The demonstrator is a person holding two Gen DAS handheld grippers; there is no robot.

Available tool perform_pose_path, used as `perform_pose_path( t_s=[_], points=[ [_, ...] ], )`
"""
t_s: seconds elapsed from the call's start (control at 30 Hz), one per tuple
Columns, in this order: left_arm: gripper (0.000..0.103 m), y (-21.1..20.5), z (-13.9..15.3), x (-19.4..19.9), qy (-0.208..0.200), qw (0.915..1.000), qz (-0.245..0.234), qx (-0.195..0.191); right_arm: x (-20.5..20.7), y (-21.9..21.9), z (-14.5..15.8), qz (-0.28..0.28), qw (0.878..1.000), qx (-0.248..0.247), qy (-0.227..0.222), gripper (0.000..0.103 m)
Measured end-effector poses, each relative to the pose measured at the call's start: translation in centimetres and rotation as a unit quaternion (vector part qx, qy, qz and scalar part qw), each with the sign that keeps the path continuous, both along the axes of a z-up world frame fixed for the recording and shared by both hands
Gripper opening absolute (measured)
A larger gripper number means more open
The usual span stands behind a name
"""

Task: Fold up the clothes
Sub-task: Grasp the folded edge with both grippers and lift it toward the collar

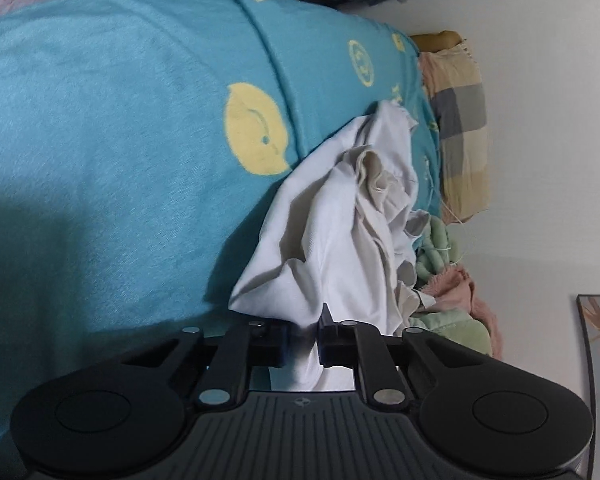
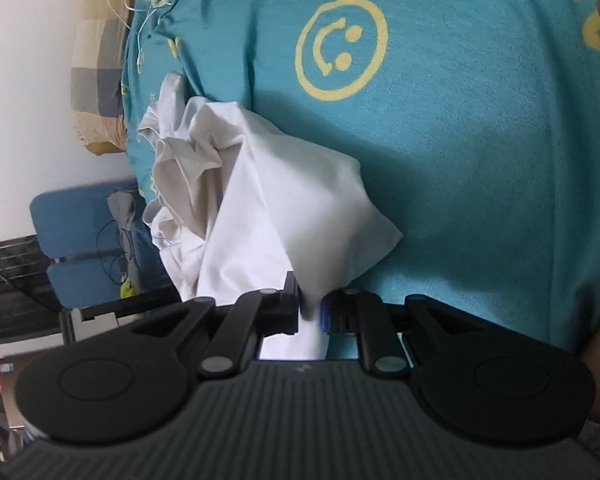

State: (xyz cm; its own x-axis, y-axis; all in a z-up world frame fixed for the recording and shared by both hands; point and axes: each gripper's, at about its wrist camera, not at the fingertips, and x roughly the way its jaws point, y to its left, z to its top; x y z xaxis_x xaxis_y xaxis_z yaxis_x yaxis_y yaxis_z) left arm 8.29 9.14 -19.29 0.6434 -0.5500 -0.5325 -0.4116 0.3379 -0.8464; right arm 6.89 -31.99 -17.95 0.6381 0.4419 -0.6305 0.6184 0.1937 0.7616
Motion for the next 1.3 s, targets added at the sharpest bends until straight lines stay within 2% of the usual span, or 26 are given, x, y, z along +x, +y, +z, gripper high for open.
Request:
perform_pose_path(
  t_s=[0.1, 0.23, 0.3, 0.37, 0.53, 0.63, 0.67, 0.7, 0.77, 0.87, 1.03, 1.3],
  points=[
    [0.010, 0.6, 0.5, -0.3, -0.004, 1.0000, 0.000, 0.005, 0.1, 0.2, 0.2, 0.006, 1.000, -0.016, 0.002, 0.015],
    [0.010, 0.8, 0.6, -0.2, -0.005, 1.0000, 0.005, 0.006, -0.3, 0.1, 0.1, 0.007, 1.000, -0.003, 0.000, 0.021],
    [0.009, 0.7, 0.9, -0.3, -0.012, 0.9999, 0.008, 0.006, -0.3, 0.1, 0.0, 0.010, 1.000, 0.003, -0.001, 0.043],
    [0.008, 0.7, 1.0, -0.5, -0.019, 0.9998, 0.011, 0.001, -0.1, 0.4, -0.2, 0.019, 1.000, 0.006, -0.001, 0.054],
    [0.007, 0.9, 1.5, -0.8, -0.032, 0.9993, 0.021, -0.005, 0.3, 1.0, -0.6, 0.030, 1.000, 0.009, 0.000, 0.055],
    [0.007, 0.8, 1.7, -0.7, -0.040, 0.9990, 0.022, 0.000, -0.7, -0.4, -0.1, -0.019, 1.000, -0.023, 0.006, 0.052],
    [0.006, 0.7, 1.9, -0.7, -0.043, 0.9988, 0.021, 0.003, -0.8, -0.6, 0.2, -0.024, 0.999, -0.036, 0.006, 0.041],
    [0.006, 0.6, 2.1, -0.6, -0.048, 0.9986, 0.021, 0.006, -0.9, -0.6, 0.4, -0.024, 0.999, -0.046, 0.005, 0.023],
    [0.006, 0.5, 2.6, -0.4, -0.049, 0.9986, 0.018, 0.008, -0.6, -0.5, 0.9, -0.014, 0.998, -0.057, -0.009, 0.012],
    [0.006, 0.8, 3.9, -0.1, -0.044, 0.9986, 0.029, -0.012, -0.3, -0.4, 1.9, 0.001, 0.997, -0.069, -0.038, 0.009],
    [0.005, 0.6, 9.0, -1.4, -0.063, 0.9977, 0.022, 0.014, -1.3, -0.5, 5.3, 0.005, 0.993, -0.070, -0.093, 0.009],
    [0.005, 0.7, 16.7, -9.5, -0.072, 0.9960, 0.025, 0.047, -7.3, -0.2, 11.8, 0.025, 0.987, -0.083, -0.136, 0.009]
  ],
)
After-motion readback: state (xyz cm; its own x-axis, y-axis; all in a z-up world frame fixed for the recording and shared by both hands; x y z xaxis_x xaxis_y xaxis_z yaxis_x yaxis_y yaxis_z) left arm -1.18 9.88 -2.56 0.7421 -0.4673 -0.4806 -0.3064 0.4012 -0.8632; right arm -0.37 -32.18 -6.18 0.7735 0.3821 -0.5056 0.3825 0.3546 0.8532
